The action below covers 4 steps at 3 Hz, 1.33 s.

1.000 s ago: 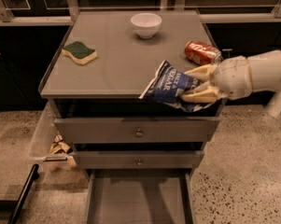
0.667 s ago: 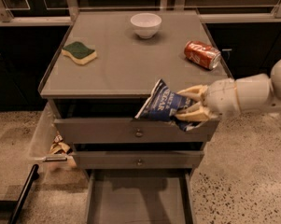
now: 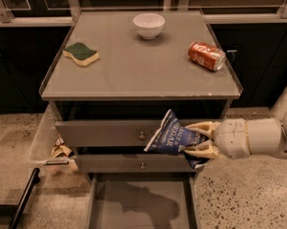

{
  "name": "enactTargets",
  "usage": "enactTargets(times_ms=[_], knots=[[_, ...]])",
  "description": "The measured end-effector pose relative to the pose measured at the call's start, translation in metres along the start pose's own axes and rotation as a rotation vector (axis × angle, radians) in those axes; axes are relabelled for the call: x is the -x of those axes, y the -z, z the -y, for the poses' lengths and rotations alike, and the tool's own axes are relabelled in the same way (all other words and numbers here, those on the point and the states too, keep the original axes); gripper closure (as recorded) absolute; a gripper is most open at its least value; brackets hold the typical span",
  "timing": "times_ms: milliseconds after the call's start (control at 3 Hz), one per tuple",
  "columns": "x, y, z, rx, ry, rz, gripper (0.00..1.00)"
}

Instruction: Place blue chip bag into bottom drawer

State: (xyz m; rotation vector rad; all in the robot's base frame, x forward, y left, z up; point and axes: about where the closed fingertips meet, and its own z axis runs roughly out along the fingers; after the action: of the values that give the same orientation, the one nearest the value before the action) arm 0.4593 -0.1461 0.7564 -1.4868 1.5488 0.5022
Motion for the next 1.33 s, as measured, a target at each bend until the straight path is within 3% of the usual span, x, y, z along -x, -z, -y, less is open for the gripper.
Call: enactTargets(times_ms=[333,667,1000,1333], knots=[[-0.042,-0.028,-0.017,0.019,-0.058,-0.046,1.00],[-0.116,-0.071,-0.058,0.055,-0.136,-0.117,1.00],[-0.173,-0.104,-0.090,0.069,-0.151,-0.161,1.00],[-0.229,-0.135,-0.127,0.058,-0.136,-0.164,1.00]])
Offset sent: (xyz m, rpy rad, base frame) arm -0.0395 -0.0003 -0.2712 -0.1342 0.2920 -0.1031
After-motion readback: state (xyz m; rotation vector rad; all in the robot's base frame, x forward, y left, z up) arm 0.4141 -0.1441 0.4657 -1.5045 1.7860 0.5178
